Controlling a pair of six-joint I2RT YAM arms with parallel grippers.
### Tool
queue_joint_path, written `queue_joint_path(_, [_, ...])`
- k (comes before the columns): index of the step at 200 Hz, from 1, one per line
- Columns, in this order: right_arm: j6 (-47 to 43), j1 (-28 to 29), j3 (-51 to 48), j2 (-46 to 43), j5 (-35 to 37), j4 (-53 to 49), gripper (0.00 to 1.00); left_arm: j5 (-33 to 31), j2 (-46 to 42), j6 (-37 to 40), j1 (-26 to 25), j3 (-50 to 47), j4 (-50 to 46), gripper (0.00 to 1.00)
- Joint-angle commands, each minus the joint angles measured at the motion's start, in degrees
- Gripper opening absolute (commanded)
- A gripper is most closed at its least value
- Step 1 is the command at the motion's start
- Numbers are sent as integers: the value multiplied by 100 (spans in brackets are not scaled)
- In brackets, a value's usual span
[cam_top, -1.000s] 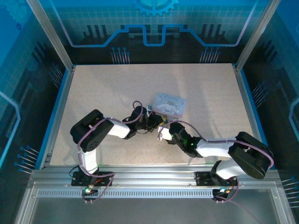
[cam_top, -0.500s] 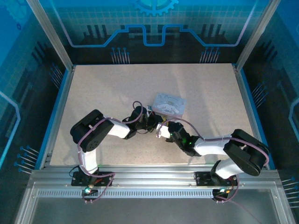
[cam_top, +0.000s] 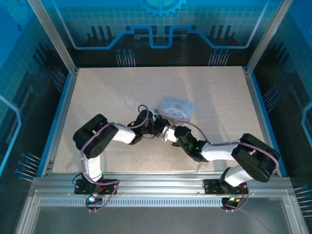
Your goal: Unlock the padlock with the key
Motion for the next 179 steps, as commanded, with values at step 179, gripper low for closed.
queue_joint_path(179, [3905,-396,1166,25,-706,-1690,0,56,-291,19,-14,84,35,11])
